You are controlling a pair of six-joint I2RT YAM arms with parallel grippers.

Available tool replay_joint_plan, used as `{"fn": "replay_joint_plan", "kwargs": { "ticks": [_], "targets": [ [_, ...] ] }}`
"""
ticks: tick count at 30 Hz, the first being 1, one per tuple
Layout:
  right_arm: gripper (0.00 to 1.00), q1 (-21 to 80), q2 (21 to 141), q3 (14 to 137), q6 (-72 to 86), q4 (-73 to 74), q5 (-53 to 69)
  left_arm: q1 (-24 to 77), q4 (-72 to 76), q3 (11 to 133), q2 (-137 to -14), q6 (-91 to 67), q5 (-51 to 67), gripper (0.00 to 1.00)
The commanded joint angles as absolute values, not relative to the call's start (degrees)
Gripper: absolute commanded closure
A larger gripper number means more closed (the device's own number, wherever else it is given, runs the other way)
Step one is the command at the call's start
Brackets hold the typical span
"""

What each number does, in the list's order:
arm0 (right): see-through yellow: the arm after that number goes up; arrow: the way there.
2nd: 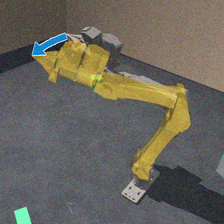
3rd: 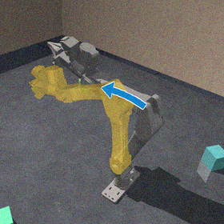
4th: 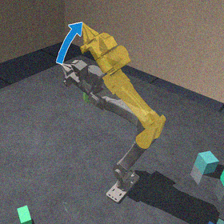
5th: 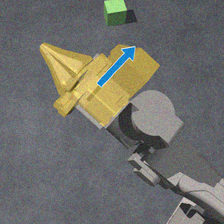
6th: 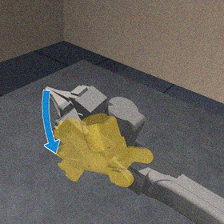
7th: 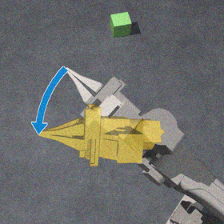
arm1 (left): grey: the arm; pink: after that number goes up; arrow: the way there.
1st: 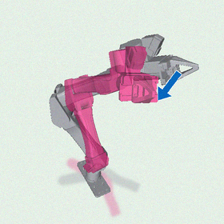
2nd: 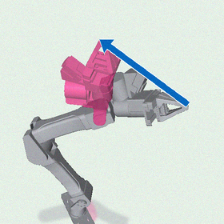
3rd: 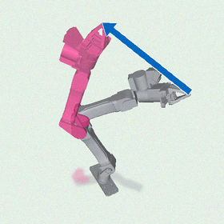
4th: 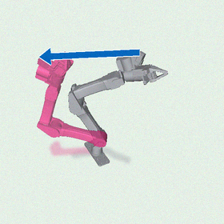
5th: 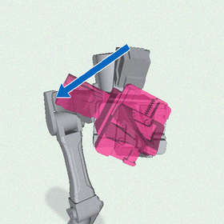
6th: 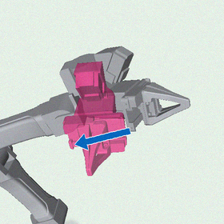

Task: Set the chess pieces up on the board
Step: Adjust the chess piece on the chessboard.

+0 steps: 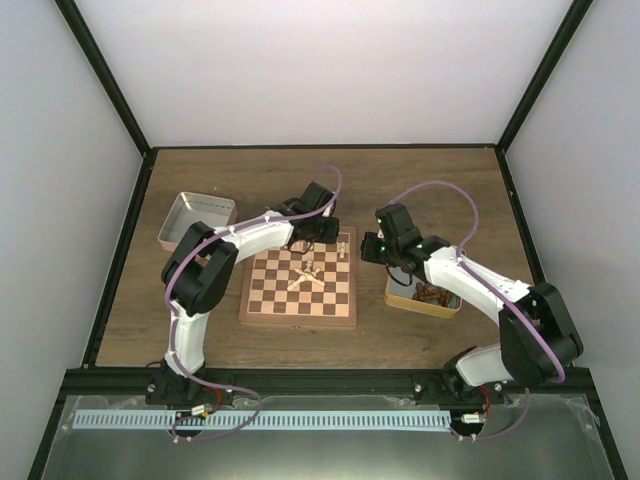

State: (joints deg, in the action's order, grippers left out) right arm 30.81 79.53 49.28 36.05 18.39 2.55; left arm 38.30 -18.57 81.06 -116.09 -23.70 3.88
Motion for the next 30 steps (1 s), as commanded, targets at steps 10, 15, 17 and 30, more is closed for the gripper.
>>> {"fn": "replay_joint_plan", "kwargs": {
  "ticks": [10,15,17,30],
  "targets": [
    [0.95,30.50,78.38,48.74,36.21,17.23,2.64,38.58,-17.64,82.70,-117.33,-22.67,3.80,0.82],
    [0.95,30.45,78.47,48.70,36.20,17.18,2.64,38.54,-17.39,83.14,-117.36,-22.67,1.59,0.82],
    [0.95,30.48,78.53,48.72,36.21,17.08,2.72,38.62,-17.03,83.21,-117.35,-22.67,0.64,0.82],
    [0.95,30.50,78.53,48.60,36.21,17.09,2.68,38.87,-16.35,82.85,-117.82,-22.90,1.72,0.78]
  ]
}}
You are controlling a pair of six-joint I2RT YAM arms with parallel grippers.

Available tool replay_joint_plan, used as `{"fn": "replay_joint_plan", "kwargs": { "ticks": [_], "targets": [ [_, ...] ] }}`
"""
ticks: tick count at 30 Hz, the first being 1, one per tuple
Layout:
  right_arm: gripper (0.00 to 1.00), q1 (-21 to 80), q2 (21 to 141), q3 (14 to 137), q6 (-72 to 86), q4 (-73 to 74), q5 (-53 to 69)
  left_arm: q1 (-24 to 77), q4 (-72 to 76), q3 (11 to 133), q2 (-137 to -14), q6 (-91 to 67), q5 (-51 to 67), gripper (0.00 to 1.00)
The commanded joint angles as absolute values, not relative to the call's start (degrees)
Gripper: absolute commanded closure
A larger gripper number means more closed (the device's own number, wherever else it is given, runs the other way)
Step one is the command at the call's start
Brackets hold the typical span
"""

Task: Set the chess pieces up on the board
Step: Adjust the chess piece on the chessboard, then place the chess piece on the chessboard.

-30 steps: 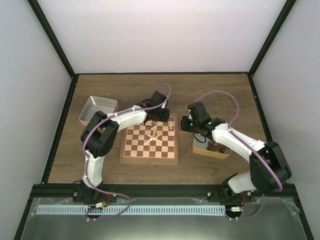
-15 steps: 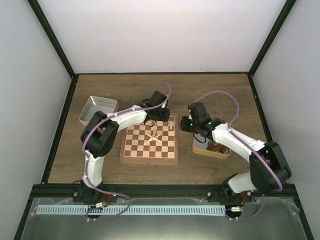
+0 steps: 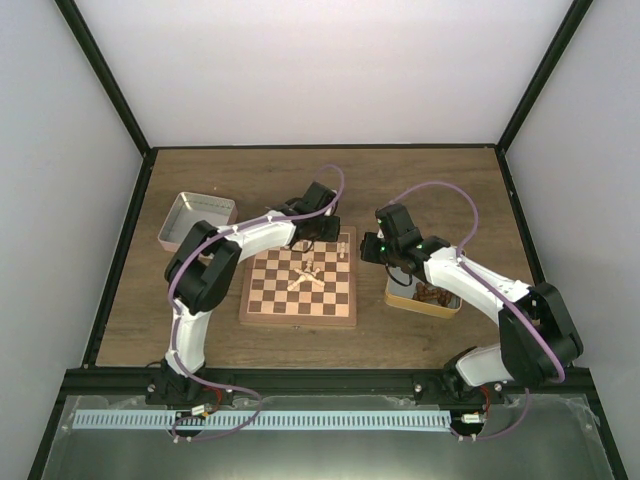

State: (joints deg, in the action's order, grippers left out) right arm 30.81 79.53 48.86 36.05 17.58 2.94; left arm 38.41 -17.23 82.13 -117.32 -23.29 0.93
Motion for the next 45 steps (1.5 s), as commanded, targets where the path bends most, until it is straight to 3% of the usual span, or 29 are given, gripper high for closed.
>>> {"fn": "replay_joint_plan", "kwargs": {
  "ticks": [1,10,18,27,31,36,45],
  "targets": [
    [0.95,30.50,78.51,48.55,36.13,17.09,2.70,38.85,-16.52,82.88,-117.59,-22.86,1.74,0.77],
    [0.95,30.51,77.90,47.50,32.13,13.37,7.84,38.43,-16.54,83.19,-112.38,-24.17,2.57,0.58],
    [0.96,30.50,75.35,43.68,19.58,-0.88,30.96,36.74,-13.44,74.70,-97.39,-27.98,2.81,0.47],
    [0.96,30.50,77.90,47.01,10.76,-9.20,49.79,32.94,-11.35,61.95,-80.87,-31.15,25.77,0.38],
    [0.96,30.50,79.14,49.21,9.82,-9.60,54.16,32.31,-13.47,59.33,-77.36,-31.88,29.15,0.35],
    [0.95,30.50,79.27,49.72,10.12,-10.34,55.30,31.69,-10.27,56.96,-76.51,-35.23,36.55,0.39],
    [0.95,30.50,79.71,50.03,13.14,-12.57,49.98,29.90,-7.39,54.88,-75.07,-39.10,40.68,0.71]
  ]
}}
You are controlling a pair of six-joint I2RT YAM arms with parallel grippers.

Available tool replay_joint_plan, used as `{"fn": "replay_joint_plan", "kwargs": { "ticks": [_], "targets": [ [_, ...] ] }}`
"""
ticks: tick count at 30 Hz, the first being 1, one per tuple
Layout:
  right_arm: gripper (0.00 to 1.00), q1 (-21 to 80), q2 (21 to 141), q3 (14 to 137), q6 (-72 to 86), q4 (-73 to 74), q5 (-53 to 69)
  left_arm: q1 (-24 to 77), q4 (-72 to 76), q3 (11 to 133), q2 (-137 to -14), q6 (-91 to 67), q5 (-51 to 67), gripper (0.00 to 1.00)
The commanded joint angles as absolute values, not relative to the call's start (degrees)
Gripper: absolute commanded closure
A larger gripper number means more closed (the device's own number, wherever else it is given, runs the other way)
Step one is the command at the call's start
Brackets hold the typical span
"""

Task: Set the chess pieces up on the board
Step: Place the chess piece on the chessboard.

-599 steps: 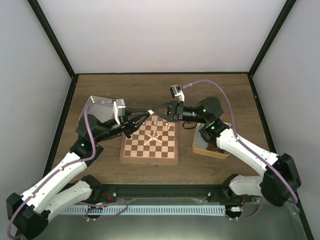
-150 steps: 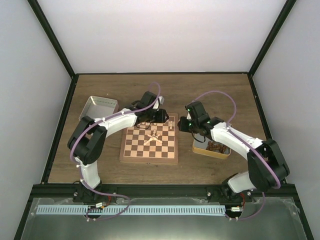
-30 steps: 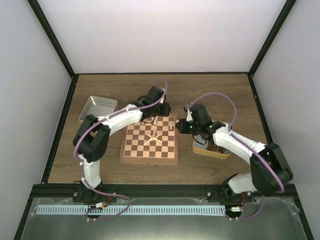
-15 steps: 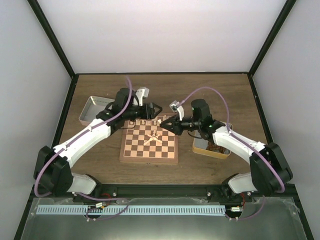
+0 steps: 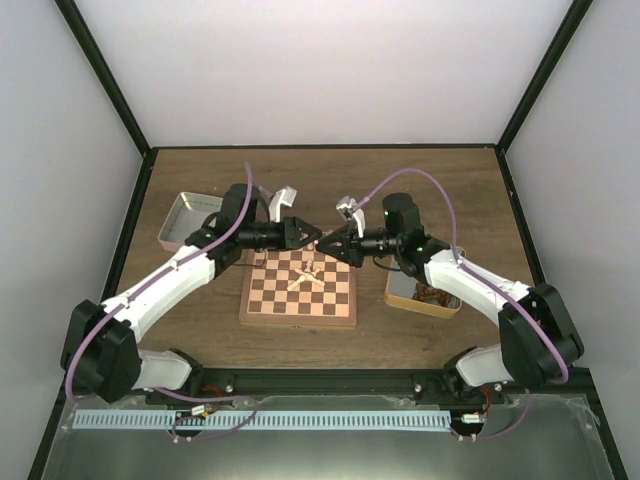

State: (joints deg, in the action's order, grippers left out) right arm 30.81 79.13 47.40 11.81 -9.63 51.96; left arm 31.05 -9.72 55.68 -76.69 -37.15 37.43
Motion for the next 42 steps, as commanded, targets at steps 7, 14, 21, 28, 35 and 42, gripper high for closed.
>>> {"fn": "replay_joint_plan", "kwargs": {
  "ticks": [7,14,21,28,35,42],
  "targets": [
    [0.95,30.43,79.89,50.19,14.75,-13.86,48.64,29.88,-7.21,54.22,-75.46,-39.20,42.86,0.87],
    [0.60,30.46,78.52,49.36,25.33,-15.62,45.96,29.88,-5.41,54.14,-74.07,-40.49,40.04,0.94],
    [0.40,32.43,76.15,38.84,60.87,-41.28,43.10,29.88,8.25,50.67,-70.76,-55.53,34.76,0.94],
    [0.48,35.21,76.22,37.12,69.35,-50.90,38.08,29.88,14.29,49.43,-68.96,-64.24,31.64,0.94],
    [0.53,35.60,78.67,36.52,74.48,-57.54,36.01,29.88,17.11,47.65,-68.37,-67.98,31.33,0.94],
    [0.60,35.68,80.64,37.30,77.49,-59.62,34.02,29.88,17.51,47.30,-68.46,-68.46,31.30,0.94]
  ]
}}
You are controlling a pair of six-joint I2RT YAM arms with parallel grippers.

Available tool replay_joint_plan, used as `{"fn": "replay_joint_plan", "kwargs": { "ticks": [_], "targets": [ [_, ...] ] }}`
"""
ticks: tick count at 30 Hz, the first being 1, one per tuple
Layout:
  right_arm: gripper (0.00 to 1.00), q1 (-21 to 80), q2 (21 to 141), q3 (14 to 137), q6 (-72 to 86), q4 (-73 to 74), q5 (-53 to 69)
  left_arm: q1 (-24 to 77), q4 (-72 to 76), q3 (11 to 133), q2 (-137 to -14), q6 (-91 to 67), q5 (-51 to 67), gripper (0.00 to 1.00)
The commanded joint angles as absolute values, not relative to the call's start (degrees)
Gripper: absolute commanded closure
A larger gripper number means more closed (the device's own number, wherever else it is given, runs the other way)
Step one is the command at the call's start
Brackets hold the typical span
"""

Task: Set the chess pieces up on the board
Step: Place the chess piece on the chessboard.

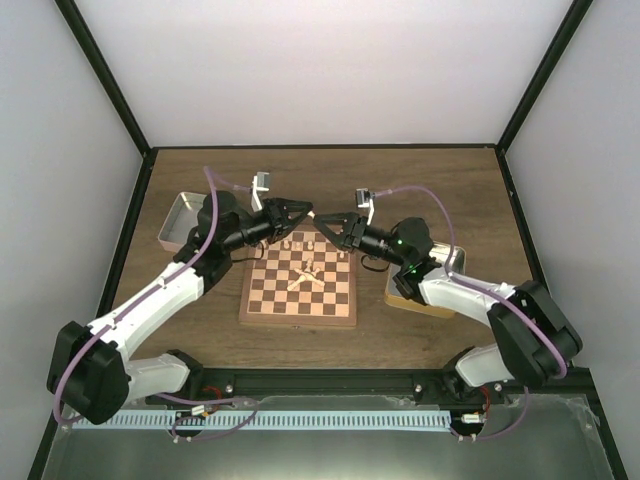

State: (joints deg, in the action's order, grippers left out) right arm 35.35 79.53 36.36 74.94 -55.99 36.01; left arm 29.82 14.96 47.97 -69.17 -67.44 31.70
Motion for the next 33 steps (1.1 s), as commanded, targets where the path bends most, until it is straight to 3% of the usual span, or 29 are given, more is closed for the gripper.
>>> {"fn": "replay_joint_plan", "kwargs": {
  "ticks": [1,8,15,19,22,27,33],
  "targets": [
    [0.63,35.68,80.88,37.53,77.78,-59.78,34.09,29.88,17.60,47.07,-68.49,-68.58,31.21,0.94],
    [0.77,35.77,81.74,37.45,79.35,-61.64,33.65,29.88,18.21,46.61,-68.81,-68.86,31.45,0.94],
    [0.78,35.77,82.27,38.11,79.86,-60.74,32.74,29.88,18.60,45.71,-68.79,-69.19,31.46,0.94],
    [0.86,35.77,82.29,38.32,80.09,-60.96,33.14,29.88,18.81,45.64,-69.04,-69.02,31.09,0.93],
    [0.91,35.75,81.52,38.41,79.20,-59.09,33.22,29.88,18.17,45.62,-69.17,-68.02,30.36,0.86],
    [0.91,34.95,78.99,40.60,72.78,-41.74,34.17,29.80,6.79,47.56,-67.94,-58.48,21.78,0.62],
    [0.90,31.38,78.66,52.17,50.94,-0.89,31.93,29.18,-11.43,51.28,-63.55,-38.27,1.24,0.49]
  ]
}}
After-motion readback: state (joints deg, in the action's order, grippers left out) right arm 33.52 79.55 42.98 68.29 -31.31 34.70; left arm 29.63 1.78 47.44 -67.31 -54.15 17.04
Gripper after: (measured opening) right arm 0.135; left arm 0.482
